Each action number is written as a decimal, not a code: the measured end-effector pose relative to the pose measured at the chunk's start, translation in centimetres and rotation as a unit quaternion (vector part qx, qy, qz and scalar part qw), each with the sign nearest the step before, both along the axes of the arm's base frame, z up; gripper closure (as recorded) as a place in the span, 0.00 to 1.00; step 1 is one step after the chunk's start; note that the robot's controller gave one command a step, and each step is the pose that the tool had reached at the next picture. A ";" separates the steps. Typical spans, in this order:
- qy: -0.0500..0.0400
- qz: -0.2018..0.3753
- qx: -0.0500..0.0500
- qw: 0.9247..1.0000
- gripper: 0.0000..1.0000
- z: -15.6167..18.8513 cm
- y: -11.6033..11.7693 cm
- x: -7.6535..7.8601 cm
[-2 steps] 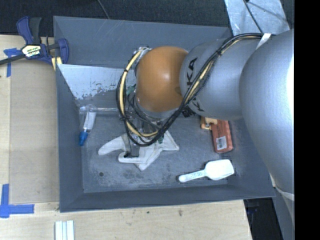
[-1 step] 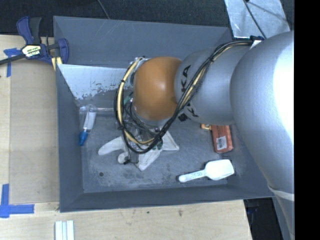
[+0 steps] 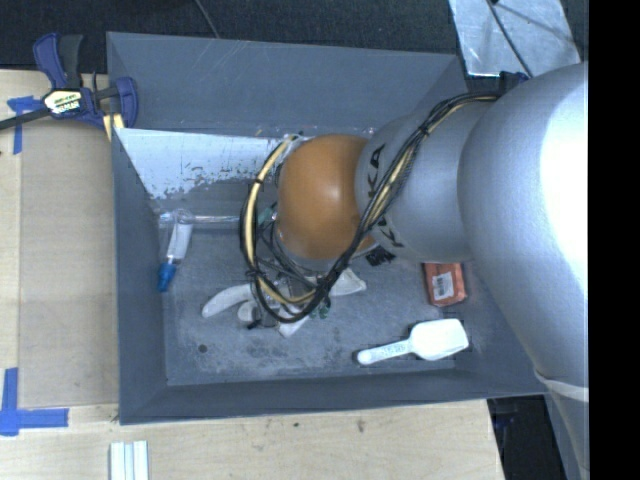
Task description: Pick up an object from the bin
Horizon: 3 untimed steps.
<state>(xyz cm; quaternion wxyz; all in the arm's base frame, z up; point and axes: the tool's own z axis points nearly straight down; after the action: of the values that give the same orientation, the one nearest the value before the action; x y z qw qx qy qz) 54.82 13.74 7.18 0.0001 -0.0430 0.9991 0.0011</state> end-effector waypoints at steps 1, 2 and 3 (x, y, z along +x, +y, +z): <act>0.000 0.000 0.000 1.000 1.00 0.0 0.0 0.0; -0.001 0.010 -0.001 1.000 1.00 11.4 -1.0 -0.9; -0.001 0.010 -0.001 1.000 1.00 11.4 -1.0 -0.9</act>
Offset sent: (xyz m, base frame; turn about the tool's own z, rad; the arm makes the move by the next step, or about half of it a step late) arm -0.0098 -0.0096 0.1137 -0.0220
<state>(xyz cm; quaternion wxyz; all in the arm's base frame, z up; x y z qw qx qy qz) 53.90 12.74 18.54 0.0008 -0.0531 0.9986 0.0003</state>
